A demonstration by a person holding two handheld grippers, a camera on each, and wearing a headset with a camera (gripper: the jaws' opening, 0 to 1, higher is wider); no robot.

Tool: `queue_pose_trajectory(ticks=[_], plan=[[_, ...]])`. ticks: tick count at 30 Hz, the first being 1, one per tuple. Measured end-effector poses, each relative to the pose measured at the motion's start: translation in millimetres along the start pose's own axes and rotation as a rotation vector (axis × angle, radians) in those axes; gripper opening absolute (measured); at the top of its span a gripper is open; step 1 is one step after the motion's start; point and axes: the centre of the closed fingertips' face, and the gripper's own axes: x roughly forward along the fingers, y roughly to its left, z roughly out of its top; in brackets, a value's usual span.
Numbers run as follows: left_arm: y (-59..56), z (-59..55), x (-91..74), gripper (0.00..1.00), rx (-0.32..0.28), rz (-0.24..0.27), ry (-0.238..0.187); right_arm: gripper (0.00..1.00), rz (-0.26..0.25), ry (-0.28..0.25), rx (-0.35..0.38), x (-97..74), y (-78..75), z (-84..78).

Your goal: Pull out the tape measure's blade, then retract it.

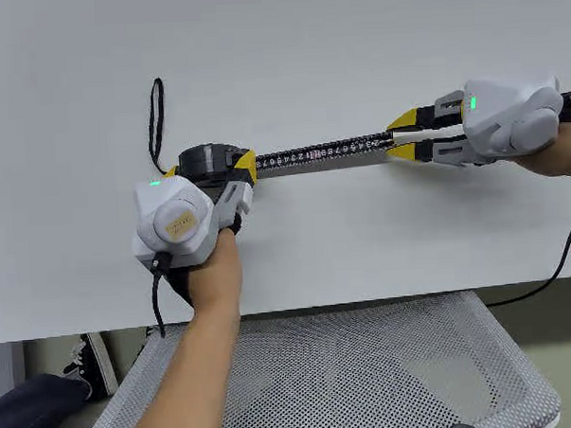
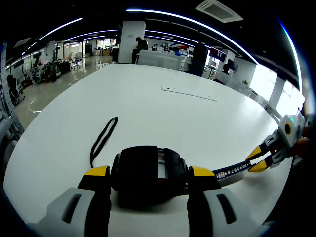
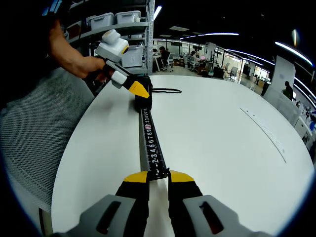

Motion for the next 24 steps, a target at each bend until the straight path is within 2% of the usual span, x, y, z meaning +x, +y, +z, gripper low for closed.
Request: queue_pose_trajectory(ticks=[24], plan=[[1.0, 1.0, -1.1, 0.59, -0.011, -0.008, 0.000, 0.12, 0.006, -0.016, -0.007, 10.4, 1.4, 10.8]])
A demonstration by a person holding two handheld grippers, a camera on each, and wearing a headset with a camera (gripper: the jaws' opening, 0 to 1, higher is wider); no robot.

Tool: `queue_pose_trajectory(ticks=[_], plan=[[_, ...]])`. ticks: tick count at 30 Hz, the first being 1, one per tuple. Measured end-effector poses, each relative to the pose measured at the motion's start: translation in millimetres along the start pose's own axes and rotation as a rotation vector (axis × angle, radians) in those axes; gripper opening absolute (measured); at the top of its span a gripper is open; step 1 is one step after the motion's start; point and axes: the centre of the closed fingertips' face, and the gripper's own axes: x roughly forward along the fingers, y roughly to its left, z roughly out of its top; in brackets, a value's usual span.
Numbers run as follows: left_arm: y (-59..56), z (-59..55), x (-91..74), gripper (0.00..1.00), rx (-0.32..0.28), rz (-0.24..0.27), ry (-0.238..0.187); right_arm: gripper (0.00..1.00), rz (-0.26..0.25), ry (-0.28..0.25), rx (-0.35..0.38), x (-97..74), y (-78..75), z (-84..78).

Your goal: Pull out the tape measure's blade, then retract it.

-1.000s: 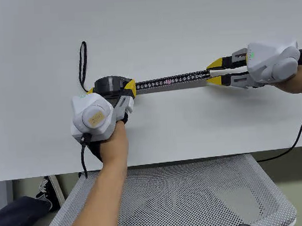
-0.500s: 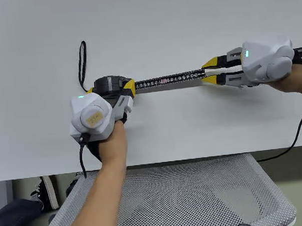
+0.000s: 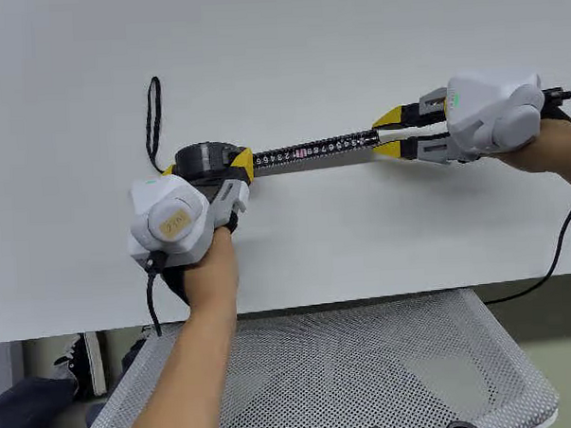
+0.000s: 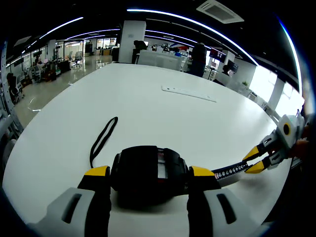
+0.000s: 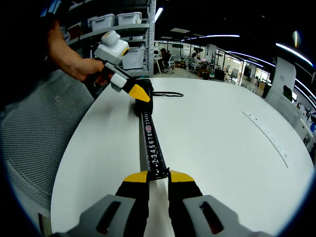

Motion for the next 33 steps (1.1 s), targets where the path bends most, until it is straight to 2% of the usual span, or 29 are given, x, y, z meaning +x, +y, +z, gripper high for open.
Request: queue_pose_trajectory(ticks=[33], plan=[[2.1, -0.6, 0.3, 0.59, -0.007, -0.006, -0.004, 0.12, 0.005, -0.022, 0.012, 20.5, 6.3, 16.9]])
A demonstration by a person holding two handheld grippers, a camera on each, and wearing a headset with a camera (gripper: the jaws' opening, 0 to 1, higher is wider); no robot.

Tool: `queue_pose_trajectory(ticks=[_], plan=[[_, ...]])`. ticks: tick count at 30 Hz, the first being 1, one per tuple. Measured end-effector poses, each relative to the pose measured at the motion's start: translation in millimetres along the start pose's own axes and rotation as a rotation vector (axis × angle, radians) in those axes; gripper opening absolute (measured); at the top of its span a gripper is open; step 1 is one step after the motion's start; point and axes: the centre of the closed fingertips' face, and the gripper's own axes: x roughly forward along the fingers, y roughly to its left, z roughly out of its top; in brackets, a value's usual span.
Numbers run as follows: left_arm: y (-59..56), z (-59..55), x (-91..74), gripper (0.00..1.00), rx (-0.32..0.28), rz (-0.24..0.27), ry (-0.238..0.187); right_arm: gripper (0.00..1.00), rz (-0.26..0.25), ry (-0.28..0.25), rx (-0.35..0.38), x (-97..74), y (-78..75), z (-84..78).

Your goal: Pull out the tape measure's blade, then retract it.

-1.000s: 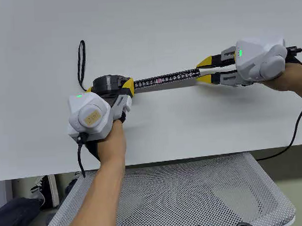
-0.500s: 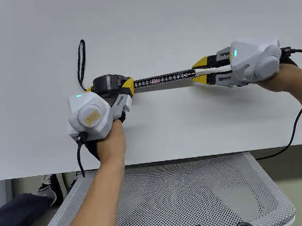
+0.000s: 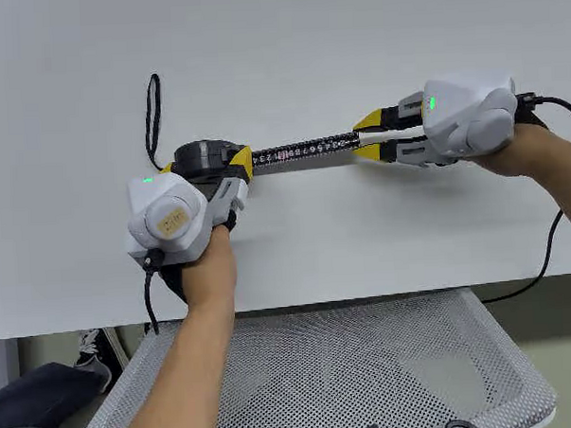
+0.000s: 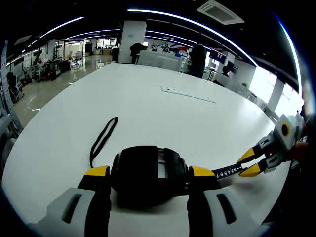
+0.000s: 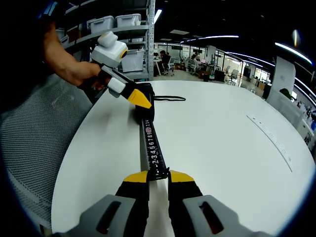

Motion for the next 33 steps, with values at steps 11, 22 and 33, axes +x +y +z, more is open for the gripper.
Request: queue_pose_trajectory(ticks=[11, 22, 33], plan=[[0.4, -1.5, -0.8, 0.59, -0.002, -0.003, 0.000, 0.12, 0.004, -0.004, -0.001, 5.8, 3.1, 4.7], [0.5, -2.2, -0.3, 0.59, 0.000, -0.006, 0.003, 0.12, 0.013, -0.009, 0.002, 10.8, 4.5, 7.0], [0.7, -2.6, 1.3, 0.59, -0.002, -0.006, 0.003, 0.12, 0.017, -0.014, 0.004, 14.5, 4.8, 9.2]])
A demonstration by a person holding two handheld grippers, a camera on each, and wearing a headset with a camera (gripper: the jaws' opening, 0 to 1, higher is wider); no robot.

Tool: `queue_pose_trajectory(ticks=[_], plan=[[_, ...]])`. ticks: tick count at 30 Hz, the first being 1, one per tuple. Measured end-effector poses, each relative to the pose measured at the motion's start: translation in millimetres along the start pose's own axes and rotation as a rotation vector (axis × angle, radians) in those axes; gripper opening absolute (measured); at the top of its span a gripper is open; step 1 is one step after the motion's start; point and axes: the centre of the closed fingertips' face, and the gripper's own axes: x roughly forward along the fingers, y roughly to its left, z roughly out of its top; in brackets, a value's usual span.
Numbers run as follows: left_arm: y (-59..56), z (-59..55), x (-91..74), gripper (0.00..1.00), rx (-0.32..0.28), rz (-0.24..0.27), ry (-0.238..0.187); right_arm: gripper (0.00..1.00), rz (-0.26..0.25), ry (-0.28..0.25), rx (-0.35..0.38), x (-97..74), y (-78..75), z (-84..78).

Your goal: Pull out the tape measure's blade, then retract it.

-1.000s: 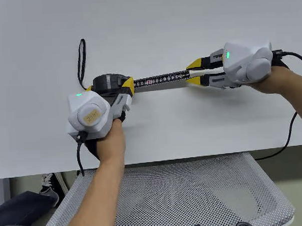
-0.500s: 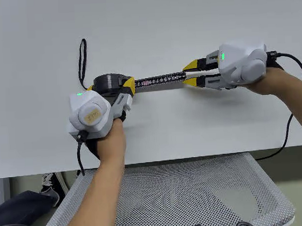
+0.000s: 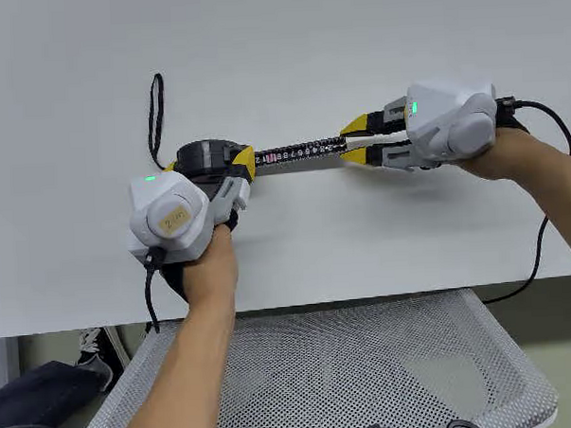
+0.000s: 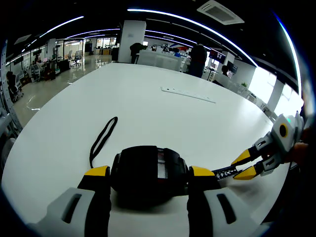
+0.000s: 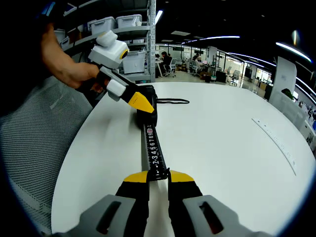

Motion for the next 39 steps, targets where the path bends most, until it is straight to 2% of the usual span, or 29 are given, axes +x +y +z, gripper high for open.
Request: queue_pose_trajectory(ticks=[39], plan=[[-0.2, 2.4, -2.5, 0.59, -0.009, -0.006, 0.002, 0.11, 0.023, -0.018, -0.002, 18.0, 3.7, 14.5]])
